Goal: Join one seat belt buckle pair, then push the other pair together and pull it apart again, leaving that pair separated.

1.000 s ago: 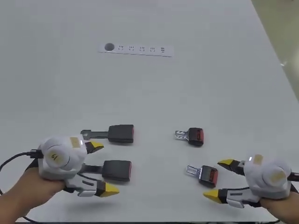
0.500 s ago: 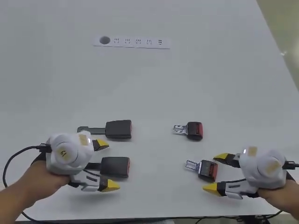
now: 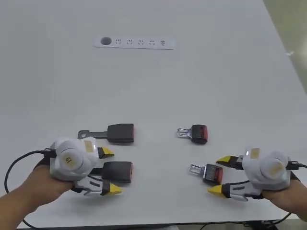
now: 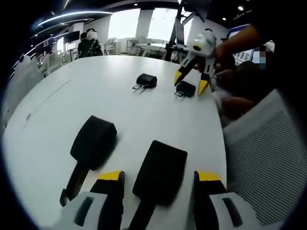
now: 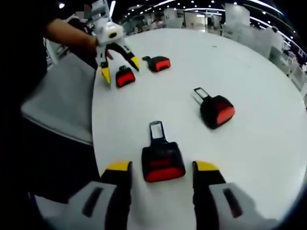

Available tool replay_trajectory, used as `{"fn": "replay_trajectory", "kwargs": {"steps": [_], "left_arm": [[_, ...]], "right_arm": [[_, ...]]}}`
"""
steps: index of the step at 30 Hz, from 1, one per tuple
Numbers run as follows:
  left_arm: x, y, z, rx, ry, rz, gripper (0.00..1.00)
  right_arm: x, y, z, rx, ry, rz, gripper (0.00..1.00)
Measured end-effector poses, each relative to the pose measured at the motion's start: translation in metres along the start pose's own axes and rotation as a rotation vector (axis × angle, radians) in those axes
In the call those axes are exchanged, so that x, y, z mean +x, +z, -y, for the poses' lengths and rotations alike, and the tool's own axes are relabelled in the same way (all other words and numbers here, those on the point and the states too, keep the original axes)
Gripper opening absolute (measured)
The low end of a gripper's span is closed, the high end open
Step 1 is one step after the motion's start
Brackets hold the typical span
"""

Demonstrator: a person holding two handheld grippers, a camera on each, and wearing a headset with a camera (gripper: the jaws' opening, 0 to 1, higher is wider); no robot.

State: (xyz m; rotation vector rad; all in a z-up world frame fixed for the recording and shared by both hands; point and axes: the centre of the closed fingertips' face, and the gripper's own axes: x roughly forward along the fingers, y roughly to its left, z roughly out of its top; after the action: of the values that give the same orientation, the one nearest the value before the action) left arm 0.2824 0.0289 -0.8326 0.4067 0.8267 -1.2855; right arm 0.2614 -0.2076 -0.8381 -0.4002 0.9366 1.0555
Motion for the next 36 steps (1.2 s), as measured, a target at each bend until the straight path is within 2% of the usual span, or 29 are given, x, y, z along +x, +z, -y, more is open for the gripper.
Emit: {"fn": "replay_trajectory", "kwargs": {"steps": [4,9,15,19,30,36], "left_arm": [[0.001,-0.002,0.001,0.044,-0.012,-0.017,0.49],[0.0,-0.006,-0.004,0.097,0.011,-0.048,0.39],[0.0,-0.008,-0.004,0.127,0.004,-0.052,0.36],[0.0,-0.009,-0.003,0.177,0.005,-0.066,0.35],[-0.001,-0.011,-0.003,0.233,-0.021,-0.103,0.35],[-0.002,-0.012,-0.004,0.241,-0.031,-0.131,0.34]], "right_arm": [[-0.001,-0.001,-0.002,-0.017,0.012,-0.01,0.46],[0.0,-0.002,-0.002,-0.031,0.014,-0.019,0.43],[0.0,-0.004,0.001,-0.082,0.013,-0.049,0.36],[0.0,-0.004,0.001,-0.116,0.025,-0.06,0.35],[0.004,0.0,-0.001,-0.172,0.052,-0.091,0.35],[0.009,0.006,-0.007,-0.216,0.078,-0.104,0.34]]}}
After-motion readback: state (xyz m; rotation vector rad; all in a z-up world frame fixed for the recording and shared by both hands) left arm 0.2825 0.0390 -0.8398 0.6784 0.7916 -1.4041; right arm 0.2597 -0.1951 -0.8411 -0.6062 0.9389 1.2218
